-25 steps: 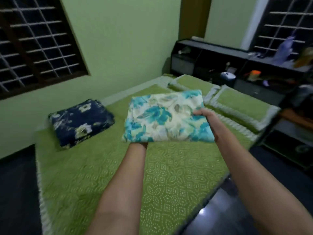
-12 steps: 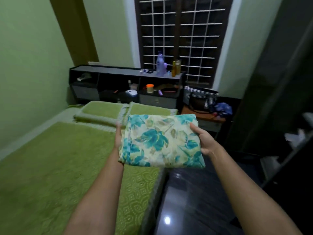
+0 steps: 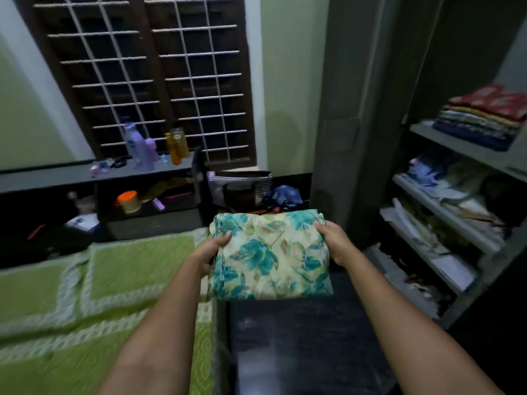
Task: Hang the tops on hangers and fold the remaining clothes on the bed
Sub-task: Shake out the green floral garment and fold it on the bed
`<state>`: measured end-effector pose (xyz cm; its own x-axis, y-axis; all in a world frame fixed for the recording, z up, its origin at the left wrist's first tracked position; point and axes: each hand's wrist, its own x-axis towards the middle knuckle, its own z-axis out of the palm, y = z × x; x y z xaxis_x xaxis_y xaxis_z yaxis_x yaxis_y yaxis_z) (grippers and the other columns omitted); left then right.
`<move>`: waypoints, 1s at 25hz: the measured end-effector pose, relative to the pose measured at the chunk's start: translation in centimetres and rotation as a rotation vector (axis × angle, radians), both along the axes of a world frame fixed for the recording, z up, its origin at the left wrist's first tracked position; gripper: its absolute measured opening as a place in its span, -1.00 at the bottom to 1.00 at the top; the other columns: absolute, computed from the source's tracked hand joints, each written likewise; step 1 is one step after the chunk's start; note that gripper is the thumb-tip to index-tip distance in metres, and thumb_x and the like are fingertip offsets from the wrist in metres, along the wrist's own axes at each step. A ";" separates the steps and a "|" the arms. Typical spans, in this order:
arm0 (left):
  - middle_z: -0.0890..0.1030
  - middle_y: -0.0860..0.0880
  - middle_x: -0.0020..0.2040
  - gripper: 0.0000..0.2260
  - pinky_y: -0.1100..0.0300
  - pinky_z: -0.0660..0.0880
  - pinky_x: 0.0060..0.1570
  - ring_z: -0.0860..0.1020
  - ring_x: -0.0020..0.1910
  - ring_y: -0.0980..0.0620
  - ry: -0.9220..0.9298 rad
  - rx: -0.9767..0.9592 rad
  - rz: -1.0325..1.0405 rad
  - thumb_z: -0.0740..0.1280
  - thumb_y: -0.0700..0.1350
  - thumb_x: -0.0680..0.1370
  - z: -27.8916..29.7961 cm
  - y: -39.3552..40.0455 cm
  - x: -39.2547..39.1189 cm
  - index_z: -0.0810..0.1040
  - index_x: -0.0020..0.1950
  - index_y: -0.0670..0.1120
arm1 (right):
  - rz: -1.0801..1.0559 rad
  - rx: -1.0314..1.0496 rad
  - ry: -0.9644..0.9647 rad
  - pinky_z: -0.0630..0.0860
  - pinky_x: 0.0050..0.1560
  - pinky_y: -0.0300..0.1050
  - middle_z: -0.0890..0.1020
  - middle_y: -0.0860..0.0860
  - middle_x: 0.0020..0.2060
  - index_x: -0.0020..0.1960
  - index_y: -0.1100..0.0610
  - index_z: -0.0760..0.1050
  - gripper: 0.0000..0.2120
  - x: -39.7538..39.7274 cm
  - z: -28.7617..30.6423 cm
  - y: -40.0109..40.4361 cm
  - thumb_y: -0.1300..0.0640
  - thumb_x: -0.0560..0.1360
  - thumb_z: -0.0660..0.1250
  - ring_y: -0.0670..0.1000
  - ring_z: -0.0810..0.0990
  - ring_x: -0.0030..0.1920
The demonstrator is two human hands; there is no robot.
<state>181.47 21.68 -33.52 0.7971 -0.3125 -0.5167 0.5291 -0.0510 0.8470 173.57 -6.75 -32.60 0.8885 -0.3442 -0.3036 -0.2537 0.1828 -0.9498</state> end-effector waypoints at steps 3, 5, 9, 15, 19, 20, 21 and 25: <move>0.69 -0.15 -0.01 -0.73 0.01 0.62 -0.17 0.67 -0.11 -0.11 -0.102 -0.049 -0.164 0.26 0.00 0.60 1.2 -6.6 8.1 0.50 0.23 -0.11 | -0.172 -0.195 0.031 0.56 -0.07 -0.09 0.66 0.16 -0.01 0.06 0.21 0.58 -0.69 4.5 -0.7 -4.7 -0.03 0.51 0.36 0.06 0.63 -0.12; 0.70 -0.13 -0.14 -0.82 0.10 0.62 -0.29 0.67 -0.26 -0.03 -0.158 -0.060 -0.238 0.23 -0.11 0.62 1.9 -11.9 12.4 0.51 0.17 -0.15 | -0.324 -0.442 0.114 0.53 0.03 -0.05 0.64 0.14 0.07 0.16 0.18 0.52 -0.61 6.4 -1.1 -8.0 -0.06 0.47 0.38 0.13 0.62 0.02; 0.59 -0.22 0.06 -0.79 0.21 0.56 -0.26 0.61 -0.32 0.02 -0.325 0.059 -0.311 0.24 -0.29 0.60 1.4 -24.7 19.0 0.49 0.21 -0.32 | -0.581 -0.673 0.243 0.46 -0.01 -0.02 0.57 0.18 0.17 0.36 0.14 0.29 -0.64 8.3 0.3 -14.4 0.01 0.62 0.16 0.19 0.55 0.11; 0.57 -0.13 0.12 -0.75 0.12 0.37 -0.08 0.54 0.11 -0.19 -0.767 0.431 -0.377 0.13 -0.02 0.65 4.3 -44.3 23.8 0.39 0.29 -0.05 | -0.788 -1.073 0.481 0.50 -0.06 0.01 0.56 0.06 0.25 0.34 0.13 0.22 -0.65 12.6 2.3 -28.1 0.29 0.57 0.03 0.19 0.58 0.11; 0.59 -0.18 0.09 -0.75 0.04 0.41 -0.08 0.56 0.05 -0.21 -0.972 0.438 -0.372 0.03 0.02 0.65 9.1 -56.5 26.8 0.32 0.27 -0.01 | -0.907 -1.177 0.548 0.44 -0.16 -0.03 0.58 0.13 0.17 0.27 0.16 0.25 -0.75 14.9 7.3 -38.4 0.23 0.60 0.03 0.21 0.60 0.03; 0.59 -0.20 0.09 -0.75 0.03 0.41 -0.07 0.56 0.06 -0.23 -1.023 0.406 -0.368 0.04 0.02 0.65 10.5 -59.4 27.5 0.33 0.27 -0.02 | -0.949 -1.200 0.540 0.43 -0.18 -0.03 0.58 0.14 0.16 0.27 0.17 0.25 -0.76 15.2 8.8 -40.9 0.21 0.61 0.02 0.21 0.60 0.02; 0.59 -0.22 0.10 -0.75 0.01 0.42 -0.05 0.55 0.06 -0.25 -1.066 0.375 -0.374 0.05 0.02 0.65 11.9 -62.4 28.2 0.34 0.28 -0.03 | -0.991 -1.213 0.534 0.40 -0.20 -0.03 0.58 0.15 0.14 0.27 0.17 0.25 -0.77 15.5 10.3 -43.2 0.19 0.63 0.02 0.21 0.60 0.01; 0.57 -0.23 0.14 -0.72 -0.01 0.45 0.02 0.54 0.11 -0.28 -1.175 0.265 -0.422 0.08 0.03 0.65 16.1 -72.7 31.5 0.36 0.32 -0.01 | -1.077 -1.289 0.563 0.37 -0.21 -0.04 0.60 0.20 0.08 0.31 0.21 0.24 -0.73 17.4 14.4 -51.0 0.16 0.65 -0.01 0.22 0.61 0.00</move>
